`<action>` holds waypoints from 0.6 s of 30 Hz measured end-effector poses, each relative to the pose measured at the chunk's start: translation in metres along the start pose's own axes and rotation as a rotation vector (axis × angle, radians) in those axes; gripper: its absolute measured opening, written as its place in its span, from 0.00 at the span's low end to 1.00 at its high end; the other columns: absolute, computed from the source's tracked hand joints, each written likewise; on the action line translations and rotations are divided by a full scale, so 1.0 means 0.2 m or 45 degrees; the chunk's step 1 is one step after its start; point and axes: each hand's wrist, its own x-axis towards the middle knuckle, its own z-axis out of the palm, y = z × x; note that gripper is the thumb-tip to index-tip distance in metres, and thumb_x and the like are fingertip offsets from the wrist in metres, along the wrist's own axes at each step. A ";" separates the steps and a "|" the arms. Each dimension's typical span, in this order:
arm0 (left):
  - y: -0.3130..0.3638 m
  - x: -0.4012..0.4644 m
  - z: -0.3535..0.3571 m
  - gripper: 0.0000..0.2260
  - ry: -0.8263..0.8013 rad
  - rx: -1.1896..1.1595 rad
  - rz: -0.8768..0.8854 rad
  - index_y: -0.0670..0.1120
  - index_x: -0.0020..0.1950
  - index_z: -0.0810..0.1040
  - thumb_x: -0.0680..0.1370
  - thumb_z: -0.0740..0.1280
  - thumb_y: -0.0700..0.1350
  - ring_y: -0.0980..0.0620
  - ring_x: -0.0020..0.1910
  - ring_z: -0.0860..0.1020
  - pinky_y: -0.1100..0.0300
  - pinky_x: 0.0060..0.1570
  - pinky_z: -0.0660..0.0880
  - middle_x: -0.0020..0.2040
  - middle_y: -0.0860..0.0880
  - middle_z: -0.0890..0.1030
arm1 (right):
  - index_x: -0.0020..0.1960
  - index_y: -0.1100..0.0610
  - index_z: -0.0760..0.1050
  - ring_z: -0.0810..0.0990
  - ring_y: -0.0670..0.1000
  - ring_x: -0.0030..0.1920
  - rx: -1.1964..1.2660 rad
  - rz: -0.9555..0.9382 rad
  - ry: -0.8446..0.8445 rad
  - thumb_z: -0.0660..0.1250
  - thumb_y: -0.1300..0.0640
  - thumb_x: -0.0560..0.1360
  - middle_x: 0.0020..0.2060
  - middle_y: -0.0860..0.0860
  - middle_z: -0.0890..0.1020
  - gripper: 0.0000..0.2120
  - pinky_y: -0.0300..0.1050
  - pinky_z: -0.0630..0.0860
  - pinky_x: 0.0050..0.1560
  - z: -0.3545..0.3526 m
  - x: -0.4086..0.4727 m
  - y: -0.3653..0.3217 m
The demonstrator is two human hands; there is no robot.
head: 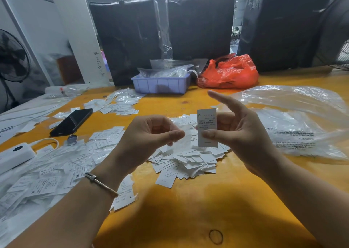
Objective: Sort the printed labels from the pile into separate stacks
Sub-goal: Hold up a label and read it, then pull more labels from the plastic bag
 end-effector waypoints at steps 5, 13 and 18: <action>0.00 0.00 0.00 0.08 -0.054 0.008 0.001 0.44 0.40 0.83 0.67 0.75 0.48 0.54 0.34 0.80 0.66 0.36 0.76 0.35 0.48 0.83 | 0.46 0.63 0.77 0.84 0.53 0.40 -0.036 -0.061 0.053 0.73 0.71 0.67 0.38 0.58 0.84 0.10 0.43 0.81 0.39 0.00 0.00 -0.02; 0.01 -0.01 0.01 0.14 -0.110 0.040 -0.013 0.42 0.43 0.85 0.67 0.74 0.51 0.53 0.34 0.80 0.66 0.36 0.77 0.37 0.45 0.85 | 0.47 0.49 0.83 0.84 0.54 0.43 -0.222 -0.306 0.130 0.72 0.57 0.71 0.41 0.49 0.86 0.06 0.48 0.80 0.44 0.01 -0.01 -0.05; 0.02 -0.01 0.02 0.11 -0.132 0.046 0.001 0.43 0.43 0.85 0.67 0.74 0.49 0.53 0.35 0.81 0.64 0.37 0.78 0.38 0.45 0.85 | 0.65 0.47 0.72 0.83 0.46 0.43 -0.558 -0.410 0.188 0.72 0.61 0.73 0.46 0.41 0.81 0.23 0.39 0.81 0.39 0.02 -0.02 -0.05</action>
